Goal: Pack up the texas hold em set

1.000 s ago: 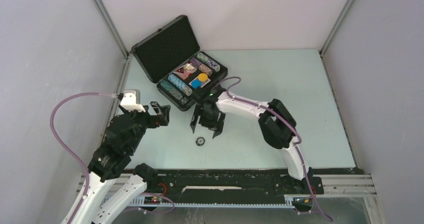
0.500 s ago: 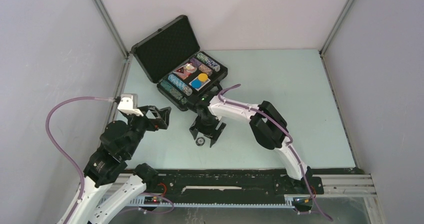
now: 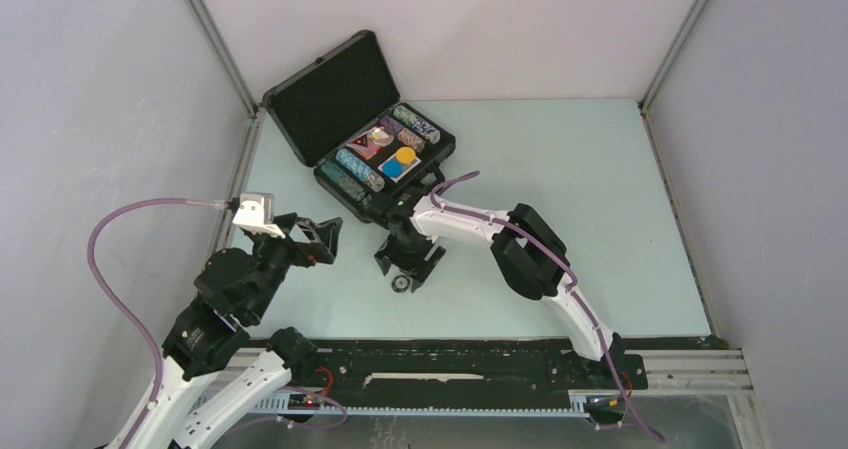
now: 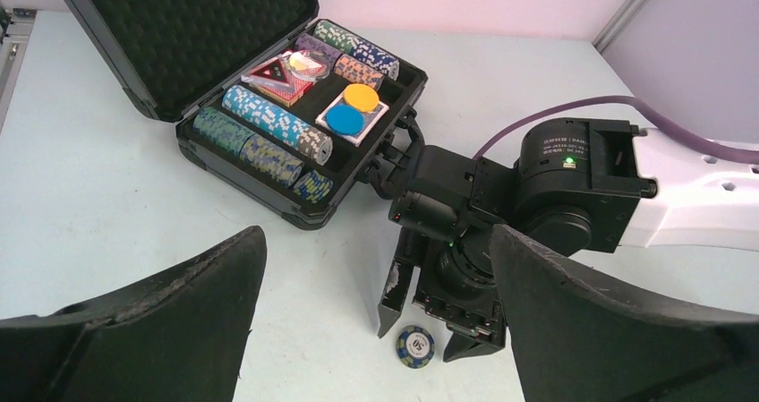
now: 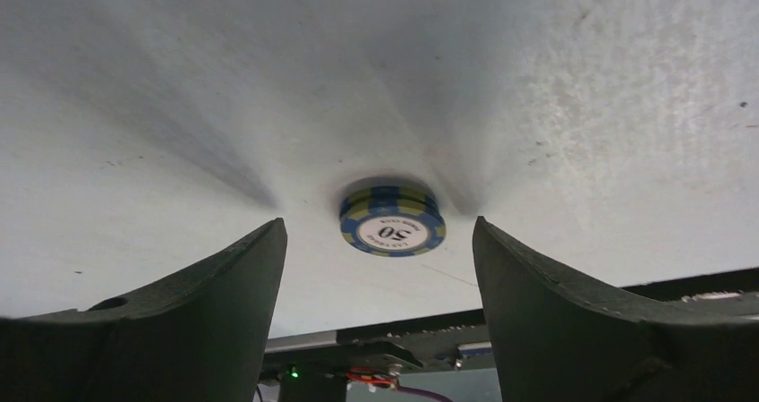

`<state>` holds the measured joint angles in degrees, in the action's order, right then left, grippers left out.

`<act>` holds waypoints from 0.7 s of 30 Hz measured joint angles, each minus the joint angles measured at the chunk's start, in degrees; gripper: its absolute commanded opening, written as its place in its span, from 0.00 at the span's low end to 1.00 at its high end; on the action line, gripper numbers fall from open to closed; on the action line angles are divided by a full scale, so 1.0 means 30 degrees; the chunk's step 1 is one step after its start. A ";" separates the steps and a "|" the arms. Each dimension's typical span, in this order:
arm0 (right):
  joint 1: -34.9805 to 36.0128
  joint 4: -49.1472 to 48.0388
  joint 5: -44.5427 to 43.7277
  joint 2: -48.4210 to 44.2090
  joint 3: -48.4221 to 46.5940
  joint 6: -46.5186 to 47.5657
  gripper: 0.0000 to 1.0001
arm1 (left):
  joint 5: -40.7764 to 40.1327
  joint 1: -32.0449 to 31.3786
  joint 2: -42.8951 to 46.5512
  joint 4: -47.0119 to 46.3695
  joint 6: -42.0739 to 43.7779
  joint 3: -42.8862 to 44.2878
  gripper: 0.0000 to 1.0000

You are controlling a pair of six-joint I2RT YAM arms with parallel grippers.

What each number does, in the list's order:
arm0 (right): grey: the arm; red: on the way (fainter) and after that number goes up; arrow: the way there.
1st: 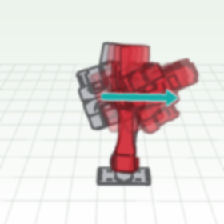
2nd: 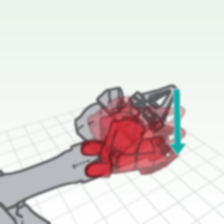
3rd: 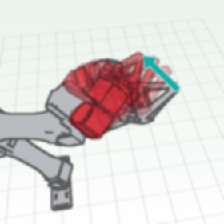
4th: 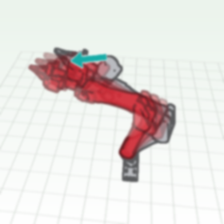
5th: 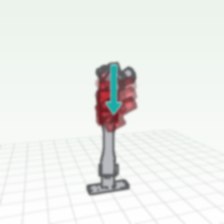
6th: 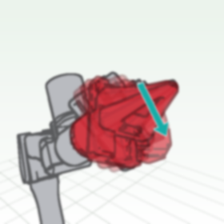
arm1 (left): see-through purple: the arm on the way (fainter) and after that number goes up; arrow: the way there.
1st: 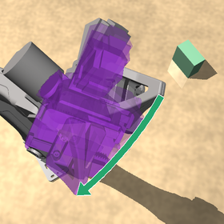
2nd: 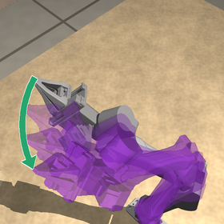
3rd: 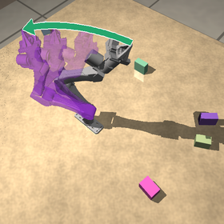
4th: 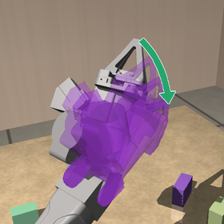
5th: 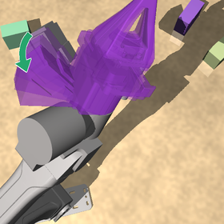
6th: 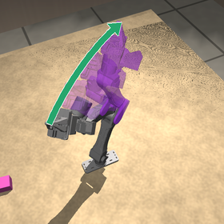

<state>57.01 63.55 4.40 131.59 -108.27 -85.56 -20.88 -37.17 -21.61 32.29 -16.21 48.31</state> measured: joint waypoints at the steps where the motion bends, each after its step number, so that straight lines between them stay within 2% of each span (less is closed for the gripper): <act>1: 0.0029 -0.0226 -0.0153 0.0000 0.0029 -0.0124 0.83 | 0.0000 -0.0073 0.0015 0.0000 0.0036 0.0000 1.00; 4: 0.0087 -0.0984 -0.0306 0.0000 0.0481 -0.0452 0.77 | -0.0022 -0.0197 0.0015 0.0007 0.0080 0.0000 1.00; 10: 0.0102 -0.1574 -0.0408 -0.0597 0.1530 -0.1202 0.75 | -0.0153 -0.0291 0.0015 0.0000 0.0080 0.0000 1.00; 21: 0.0189 -0.1209 -0.0627 -0.0568 0.1377 -0.1479 0.69 | -0.0248 -0.0291 0.0015 0.0007 0.0087 0.0000 1.00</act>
<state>57.58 59.92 2.52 129.88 -104.14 -90.00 -21.63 -38.04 -21.56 32.32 -15.94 48.31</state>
